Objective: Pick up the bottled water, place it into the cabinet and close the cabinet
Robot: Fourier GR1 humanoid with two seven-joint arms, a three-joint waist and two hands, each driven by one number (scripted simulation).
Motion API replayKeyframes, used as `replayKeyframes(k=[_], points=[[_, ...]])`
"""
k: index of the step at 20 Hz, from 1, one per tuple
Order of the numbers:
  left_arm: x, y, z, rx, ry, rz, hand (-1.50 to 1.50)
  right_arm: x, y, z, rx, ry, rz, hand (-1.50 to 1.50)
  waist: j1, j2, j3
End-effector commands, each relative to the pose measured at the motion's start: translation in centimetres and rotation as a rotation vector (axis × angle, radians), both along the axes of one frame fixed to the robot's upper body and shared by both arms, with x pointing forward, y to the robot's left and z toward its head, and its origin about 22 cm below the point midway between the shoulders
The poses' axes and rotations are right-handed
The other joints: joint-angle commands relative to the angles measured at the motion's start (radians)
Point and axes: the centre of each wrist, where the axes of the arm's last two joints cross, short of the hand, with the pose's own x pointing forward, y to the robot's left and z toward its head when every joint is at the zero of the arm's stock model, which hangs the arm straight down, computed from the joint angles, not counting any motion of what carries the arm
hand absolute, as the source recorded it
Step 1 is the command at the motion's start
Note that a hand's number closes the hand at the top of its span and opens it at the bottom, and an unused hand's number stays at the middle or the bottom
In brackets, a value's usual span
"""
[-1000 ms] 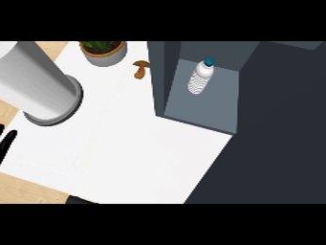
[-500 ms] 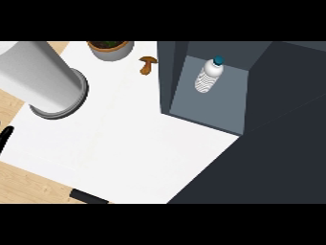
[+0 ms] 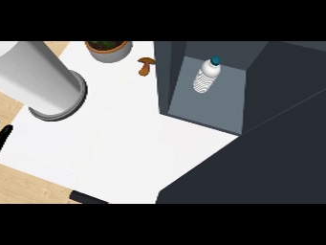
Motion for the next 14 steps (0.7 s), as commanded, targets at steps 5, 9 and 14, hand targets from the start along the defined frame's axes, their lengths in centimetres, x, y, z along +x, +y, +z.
replayKeyframes(k=[5, 9, 14], points=[[0.2, 0.4, -0.3, -0.019, 0.006, 0.016, -1.50, 5.0, 2.8, 0.4, -0.134, 0.001, -0.117, 1.50, -0.015, -0.014, 0.003], [0.0, 0.8, -0.8, -0.010, 0.033, 0.017, -1.50, 7.8, 4.5, 0.9, -0.162, 0.016, -0.151, 1.50, -0.013, -0.013, 0.004], [0.1, 0.8, -0.7, -0.023, 0.020, 0.032, -1.50, 11.3, 8.0, 1.4, -0.178, 0.091, -0.187, 1.50, -0.031, -0.021, 0.011]])
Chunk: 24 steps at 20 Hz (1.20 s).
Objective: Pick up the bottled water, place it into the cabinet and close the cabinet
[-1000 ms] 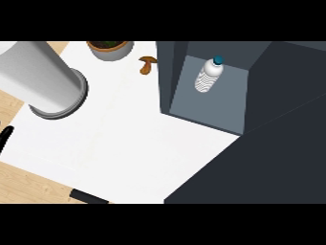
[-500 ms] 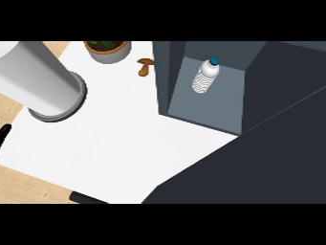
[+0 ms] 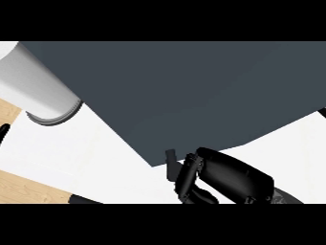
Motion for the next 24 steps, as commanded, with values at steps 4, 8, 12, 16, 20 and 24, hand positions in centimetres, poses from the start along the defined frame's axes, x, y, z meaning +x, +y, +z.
replayKeyframes(k=[4, 8, 12, 16, 20, 24], points=[[-0.4, 0.6, -0.5, -0.022, 0.010, 0.006, -1.50, 6.0, 5.0, 2.5, -0.013, 0.058, -0.185, 1.50, -0.018, -0.010, 0.006], [-0.6, 1.0, -0.9, -0.022, 0.010, 0.045, -1.50, 9.5, 5.9, 4.3, 0.018, 0.034, -0.342, 1.50, -0.034, -0.011, 0.010], [-0.5, 1.2, -0.9, -0.009, 0.015, 0.038, -1.50, 12.3, 6.5, 4.7, 0.071, 0.042, -0.477, 1.50, -0.045, -0.002, 0.012], [-1.1, 1.5, -1.6, -0.022, 0.022, 0.055, -1.50, 13.4, 7.3, 5.6, 0.106, 0.063, -0.538, 1.50, -0.060, -0.007, 0.012], [-0.9, 1.6, -1.0, -0.023, 0.011, 0.047, -1.50, 14.0, 7.4, 5.2, 0.166, 0.112, -0.617, -1.50, -0.065, -0.006, 0.014], [-1.3, 1.5, -1.5, -0.032, 0.010, 0.064, -1.50, 14.6, 8.2, 5.7, 0.217, 0.151, -0.607, -1.50, -0.083, -0.005, 0.013]])
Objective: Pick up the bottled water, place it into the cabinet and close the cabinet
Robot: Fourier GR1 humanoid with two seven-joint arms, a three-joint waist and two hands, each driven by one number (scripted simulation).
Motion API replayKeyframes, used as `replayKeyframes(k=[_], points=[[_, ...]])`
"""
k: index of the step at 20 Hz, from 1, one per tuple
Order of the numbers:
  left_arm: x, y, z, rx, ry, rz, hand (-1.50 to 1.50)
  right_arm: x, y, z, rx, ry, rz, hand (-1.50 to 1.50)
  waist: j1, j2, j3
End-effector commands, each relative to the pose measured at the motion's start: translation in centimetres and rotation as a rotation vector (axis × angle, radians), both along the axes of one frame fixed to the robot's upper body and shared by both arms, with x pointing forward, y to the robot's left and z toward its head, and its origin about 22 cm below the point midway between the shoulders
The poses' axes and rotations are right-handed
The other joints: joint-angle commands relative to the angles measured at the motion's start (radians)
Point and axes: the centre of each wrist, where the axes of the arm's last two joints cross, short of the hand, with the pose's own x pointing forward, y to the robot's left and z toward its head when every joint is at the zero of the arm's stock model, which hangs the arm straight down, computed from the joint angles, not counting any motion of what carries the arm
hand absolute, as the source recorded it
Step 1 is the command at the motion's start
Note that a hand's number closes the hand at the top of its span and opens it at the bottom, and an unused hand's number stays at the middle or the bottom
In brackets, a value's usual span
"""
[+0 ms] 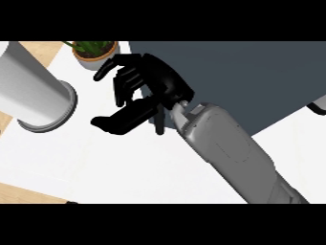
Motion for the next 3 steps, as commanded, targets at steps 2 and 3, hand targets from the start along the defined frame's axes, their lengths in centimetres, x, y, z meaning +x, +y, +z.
replayKeyframes(k=[2, 3], points=[[-0.2, 0.2, 0.0, 0.004, -0.008, 0.004, -1.50, 3.9, -1.6, 1.7, 0.152, 0.014, -0.243, -1.50, -0.031, 0.017, 0.018], [-0.3, 0.2, -0.2, -0.005, -0.002, 0.011, -1.50, 3.9, -1.1, 2.2, 0.157, 0.015, -0.243, -1.50, -0.043, 0.013, 0.018]])
